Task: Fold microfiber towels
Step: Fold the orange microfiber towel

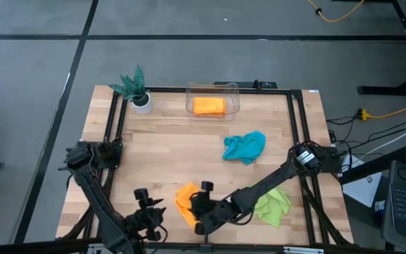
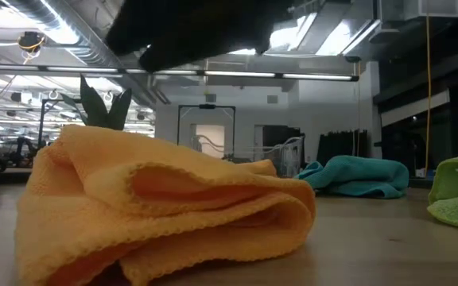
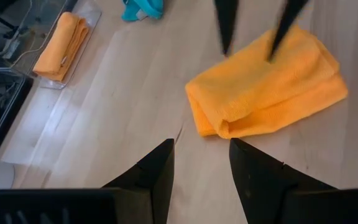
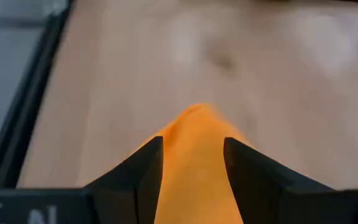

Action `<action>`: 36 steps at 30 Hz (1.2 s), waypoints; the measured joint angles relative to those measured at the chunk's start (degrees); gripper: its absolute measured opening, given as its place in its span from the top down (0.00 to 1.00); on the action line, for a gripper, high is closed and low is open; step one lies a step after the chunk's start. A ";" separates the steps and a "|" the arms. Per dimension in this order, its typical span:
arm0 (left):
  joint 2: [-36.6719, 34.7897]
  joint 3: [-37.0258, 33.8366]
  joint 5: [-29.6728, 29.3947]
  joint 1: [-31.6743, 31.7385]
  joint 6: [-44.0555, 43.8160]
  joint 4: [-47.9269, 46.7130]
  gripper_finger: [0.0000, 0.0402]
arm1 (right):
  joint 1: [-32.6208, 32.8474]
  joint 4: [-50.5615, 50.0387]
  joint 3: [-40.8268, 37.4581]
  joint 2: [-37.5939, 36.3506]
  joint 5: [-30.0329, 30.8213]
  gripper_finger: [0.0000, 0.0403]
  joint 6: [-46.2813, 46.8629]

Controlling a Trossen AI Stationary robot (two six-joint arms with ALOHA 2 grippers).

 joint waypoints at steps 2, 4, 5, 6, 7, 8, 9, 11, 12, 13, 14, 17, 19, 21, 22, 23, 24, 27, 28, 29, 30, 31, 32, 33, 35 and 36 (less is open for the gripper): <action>-0.03 0.00 0.01 0.44 -0.29 -0.03 0.63 | 0.11 -2.54 0.89 0.08 5.02 0.57 7.01; -0.12 0.00 -0.08 1.16 -0.26 -0.66 0.63 | 0.33 -2.35 0.40 0.68 9.77 0.57 14.66; -0.14 0.00 -0.10 1.44 -0.24 -1.40 0.63 | 0.33 -0.52 0.02 1.33 12.07 0.57 17.88; -0.16 0.00 -0.13 1.70 -0.24 -2.52 0.63 | 0.36 1.39 -0.57 2.03 14.23 0.57 20.36; -0.17 0.00 -0.13 2.03 -0.23 -3.71 0.63 | 0.48 2.61 -1.17 2.99 16.21 0.57 22.13; -0.21 0.00 -0.12 2.42 -0.27 -4.65 0.63 | 0.52 4.31 -1.60 4.23 17.74 0.57 23.41; -0.21 0.00 -0.15 2.72 -0.54 -5.59 0.63 | 0.52 5.57 -1.71 5.67 18.99 0.57 24.76; -0.21 0.00 -0.15 3.20 -1.90 -7.85 0.63 | 0.59 8.82 -1.75 7.82 19.34 0.57 26.96; -0.21 0.00 -0.15 3.43 -2.76 -8.99 0.63 | 0.61 10.62 -1.75 8.54 19.43 0.57 27.79; -0.21 0.00 -0.11 3.66 -3.84 -10.02 0.63 | 0.61 13.02 -1.67 9.30 19.74 0.57 28.62; -0.23 0.00 0.01 3.88 -4.70 -10.12 0.63 | 0.62 14.79 -1.54 10.12 20.33 0.57 28.92; -0.23 0.00 0.05 4.59 -4.98 -9.87 0.63 | 0.60 16.30 -1.65 13.19 21.71 0.57 27.62; -0.26 0.00 0.16 4.77 -4.96 -9.91 0.63 | 0.16 16.17 -1.70 14.88 20.79 0.57 25.30; -0.27 0.00 0.25 4.98 -4.97 -9.92 0.63 | -0.62 16.82 -1.48 15.68 17.89 0.57 19.84; -0.27 0.00 0.26 5.01 -4.96 -9.90 0.63 | -1.28 17.44 -1.33 15.95 15.33 0.57 15.91; -0.27 0.00 0.29 5.01 -4.96 -9.92 0.63 | -2.06 17.83 -1.29 15.97 12.14 0.57 11.30; -0.27 0.00 0.31 5.01 -4.88 -9.92 0.63 | -3.05 18.10 -1.25 15.90 7.84 0.57 6.03; -0.27 0.00 0.33 5.03 -4.59 -9.92 0.63 | -6.38 19.78 -1.23 15.20 -5.55 0.57 -10.09; -0.27 0.02 0.34 5.12 -4.59 -9.92 0.63 | -7.72 20.38 -1.25 14.89 -10.46 0.57 -15.14; -0.27 0.02 0.49 5.12 -4.59 -9.92 0.63 | -9.17 20.93 -1.25 14.69 -16.17 0.57 -20.09; -0.27 0.02 0.97 5.12 -4.59 -9.90 0.63 | -10.65 21.54 -1.28 14.52 -22.28 0.57 -24.37; -0.29 0.02 1.84 5.14 -4.61 -9.92 0.63 | -12.25 21.71 -1.29 14.08 -27.88 0.57 -28.14; -0.29 0.02 2.91 5.19 -4.65 -9.92 0.63 | -13.75 21.65 -1.28 14.02 -32.57 0.57 -31.20; -0.29 0.02 3.97 5.32 -4.74 -9.90 0.63 | -15.04 21.45 -1.00 14.04 -36.26 0.57 -33.24; -0.29 0.02 6.28 5.44 -4.94 -9.92 0.63 | -17.50 18.90 0.04 13.77 -41.79 0.57 -35.71; -0.29 0.02 7.11 5.58 -4.94 -9.92 0.63 | -18.64 17.19 0.86 13.67 -44.86 0.57 -36.54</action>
